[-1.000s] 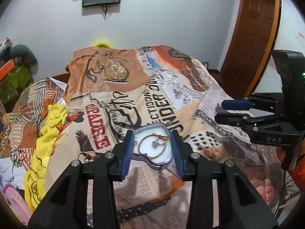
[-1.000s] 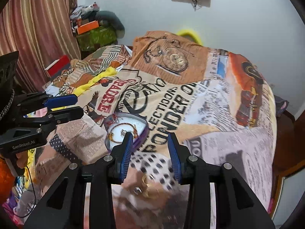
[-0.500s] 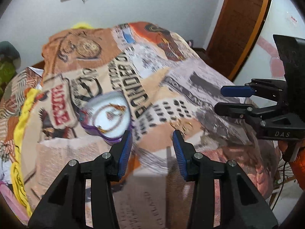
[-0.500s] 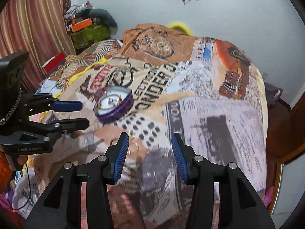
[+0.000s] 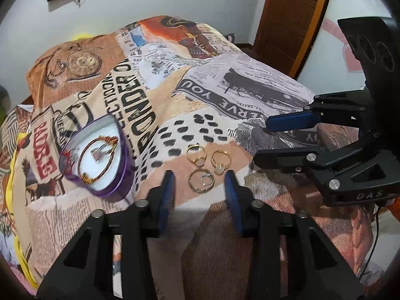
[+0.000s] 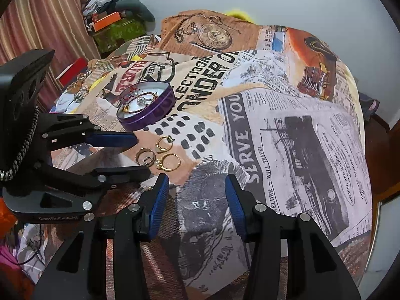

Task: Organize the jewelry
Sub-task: 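Grasp a gold hoop ring with the left gripper while the right gripper grasps gold rings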

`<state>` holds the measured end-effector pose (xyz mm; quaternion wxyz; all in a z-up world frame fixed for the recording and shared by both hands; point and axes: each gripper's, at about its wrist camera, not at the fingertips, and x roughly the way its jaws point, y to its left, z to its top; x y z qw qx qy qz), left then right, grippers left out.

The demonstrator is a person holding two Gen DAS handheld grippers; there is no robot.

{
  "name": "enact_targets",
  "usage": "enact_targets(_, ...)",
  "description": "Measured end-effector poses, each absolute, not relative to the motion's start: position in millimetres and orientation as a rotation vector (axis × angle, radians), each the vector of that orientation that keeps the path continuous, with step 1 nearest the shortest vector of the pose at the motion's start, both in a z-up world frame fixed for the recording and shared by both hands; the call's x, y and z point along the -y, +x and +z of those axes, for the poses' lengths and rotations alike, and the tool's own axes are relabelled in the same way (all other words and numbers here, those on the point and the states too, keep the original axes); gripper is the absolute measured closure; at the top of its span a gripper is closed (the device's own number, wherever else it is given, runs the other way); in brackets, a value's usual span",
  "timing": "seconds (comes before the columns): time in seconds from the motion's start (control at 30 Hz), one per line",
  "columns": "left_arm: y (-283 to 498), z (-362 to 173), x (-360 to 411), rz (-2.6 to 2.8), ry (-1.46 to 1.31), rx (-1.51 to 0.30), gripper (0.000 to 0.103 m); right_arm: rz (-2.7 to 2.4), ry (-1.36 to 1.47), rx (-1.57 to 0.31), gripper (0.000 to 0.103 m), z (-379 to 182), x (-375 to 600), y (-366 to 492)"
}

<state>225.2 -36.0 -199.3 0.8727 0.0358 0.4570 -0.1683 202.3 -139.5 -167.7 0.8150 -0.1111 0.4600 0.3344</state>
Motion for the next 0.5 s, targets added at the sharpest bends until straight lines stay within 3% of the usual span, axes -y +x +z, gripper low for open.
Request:
enact_targets(0.1,226.4,-200.6,37.1,-0.358,0.084,-0.951,0.082,0.729,-0.223,-0.994,0.06,-169.2,141.3,202.9)
enact_targets(0.5,215.6,-185.6,7.7,-0.336,-0.014,-0.904,0.082,0.793,-0.292,-0.981,0.06,-175.5,112.1,203.4)
